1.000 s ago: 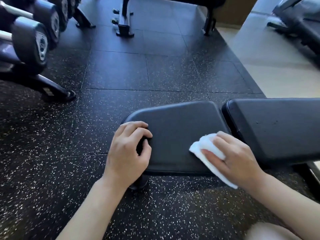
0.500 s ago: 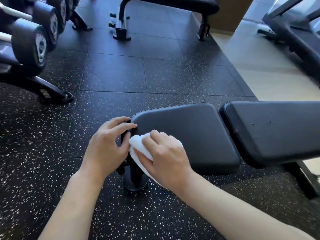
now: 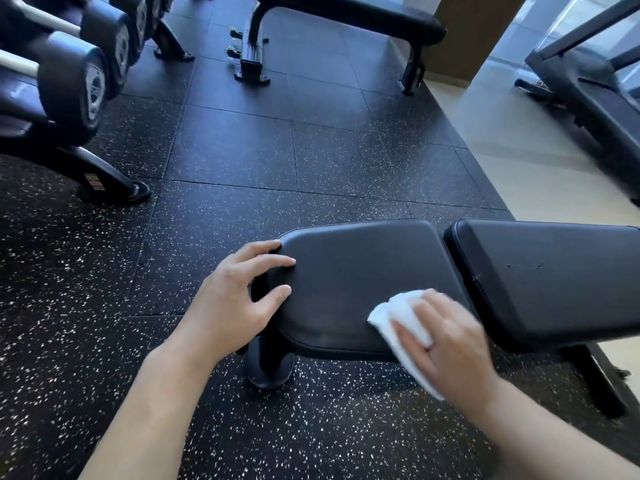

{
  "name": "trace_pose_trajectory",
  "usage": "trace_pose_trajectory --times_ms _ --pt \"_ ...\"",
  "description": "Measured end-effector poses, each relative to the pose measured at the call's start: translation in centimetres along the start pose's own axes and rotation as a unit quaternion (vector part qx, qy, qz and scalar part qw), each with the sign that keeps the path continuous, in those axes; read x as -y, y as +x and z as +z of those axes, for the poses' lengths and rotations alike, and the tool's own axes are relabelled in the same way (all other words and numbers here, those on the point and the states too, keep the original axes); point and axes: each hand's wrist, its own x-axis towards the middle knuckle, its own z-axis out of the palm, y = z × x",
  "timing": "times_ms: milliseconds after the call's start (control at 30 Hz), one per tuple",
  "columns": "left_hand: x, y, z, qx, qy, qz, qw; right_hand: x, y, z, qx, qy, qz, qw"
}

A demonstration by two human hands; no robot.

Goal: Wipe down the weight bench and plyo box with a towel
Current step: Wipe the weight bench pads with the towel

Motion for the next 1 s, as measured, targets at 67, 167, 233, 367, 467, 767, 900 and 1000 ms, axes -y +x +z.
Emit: trace_pose_trajectory --times_ms 67,167,233,367,467,767,900,1000 --pt "0.0 0.2 0.0 -0.004 -0.008 -0.009 1.0 4.6 1.2 2.0 0.014 0.017 -0.053 0.998" --pt "0.1 0.2 0.2 -0.027 -0.068 -0.016 0.997 10.2 4.8 4.9 0.024 0.019 -0.104 0.994" --pt "0.5 0.1 -0.2 -0.062 -0.11 -0.072 0.989 11.7 7.1 6.0 0.028 0.024 -0.101 0.994" --pt "1.1 -0.1 -1.4 -0.137 -0.119 -0.137 0.974 12.4 9.8 7.3 0.065 0.054 -0.1 0.991" --pt "0.1 -0.5 -1.0 -0.171 -0.108 -0.121 0.972 11.2 13.9 8.8 0.095 0.055 -0.04 0.993" --pt "-1.7 -1.1 2.4 -0.125 0.027 0.001 0.992 0.4 17.8 6.7 0.116 0.054 0.149 0.981" --pt "-2.5 -1.2 5.0 -0.088 0.132 0.061 0.985 -6.5 16.0 4.1 0.097 0.008 0.251 0.963" --pt "-3.1 -0.8 6.4 -0.073 0.186 0.079 0.977 -7.9 15.3 4.2 0.104 -0.011 0.257 0.961"
